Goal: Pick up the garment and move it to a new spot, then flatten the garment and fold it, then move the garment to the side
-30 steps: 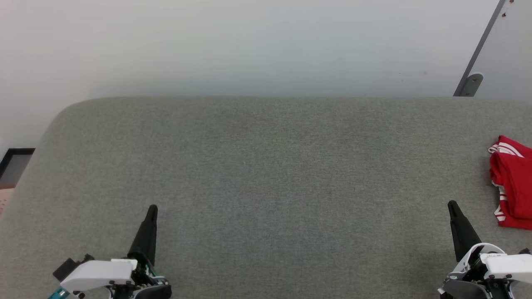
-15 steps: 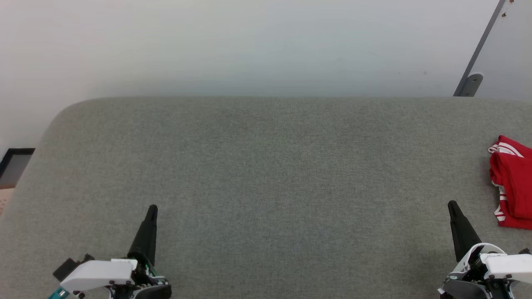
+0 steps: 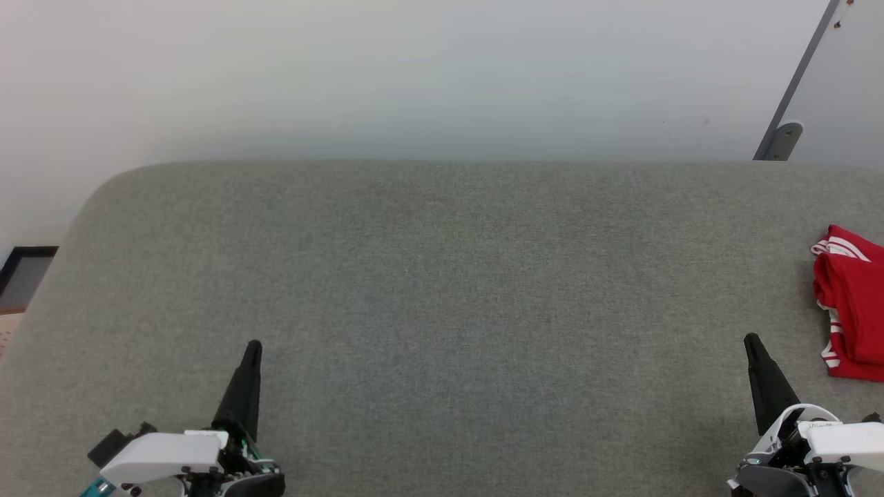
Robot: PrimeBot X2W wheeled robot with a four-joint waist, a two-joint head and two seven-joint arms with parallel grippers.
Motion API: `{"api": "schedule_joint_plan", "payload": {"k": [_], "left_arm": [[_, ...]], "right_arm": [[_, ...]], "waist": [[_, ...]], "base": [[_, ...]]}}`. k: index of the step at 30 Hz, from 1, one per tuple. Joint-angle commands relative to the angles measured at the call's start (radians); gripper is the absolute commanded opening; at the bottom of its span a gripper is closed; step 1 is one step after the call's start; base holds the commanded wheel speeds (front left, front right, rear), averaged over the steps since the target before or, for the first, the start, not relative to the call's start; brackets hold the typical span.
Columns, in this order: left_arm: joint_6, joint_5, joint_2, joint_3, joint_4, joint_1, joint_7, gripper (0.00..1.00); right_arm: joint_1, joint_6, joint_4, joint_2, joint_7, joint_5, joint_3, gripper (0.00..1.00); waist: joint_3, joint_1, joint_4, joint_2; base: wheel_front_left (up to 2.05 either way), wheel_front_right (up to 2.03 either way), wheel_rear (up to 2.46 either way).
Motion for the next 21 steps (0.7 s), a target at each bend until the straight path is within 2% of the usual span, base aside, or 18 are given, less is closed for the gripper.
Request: {"api": "schedule_joint_plan", "payload": {"k": [1, 21], "left_arm": [[-0.005, -0.003, 0.000, 0.003, 0.001, -0.009, 0.002, 0.00], [-0.005, -0.003, 0.000, 0.002, 0.001, -0.009, 0.002, 0.00]], "right_arm": [[-0.003, -0.001, -0.002, 0.003, 0.003, 0.004, -0.001, 0.00], [-0.003, -0.001, -0.002, 0.003, 0.002, 0.004, -0.001, 0.00]], "waist": [[0.000, 0.0000, 0.000, 0.0000], [0.000, 0.0000, 0.000, 0.0000]], "base": [[0.00, 0.00, 0.00], [0.00, 0.00, 0.00]]}}
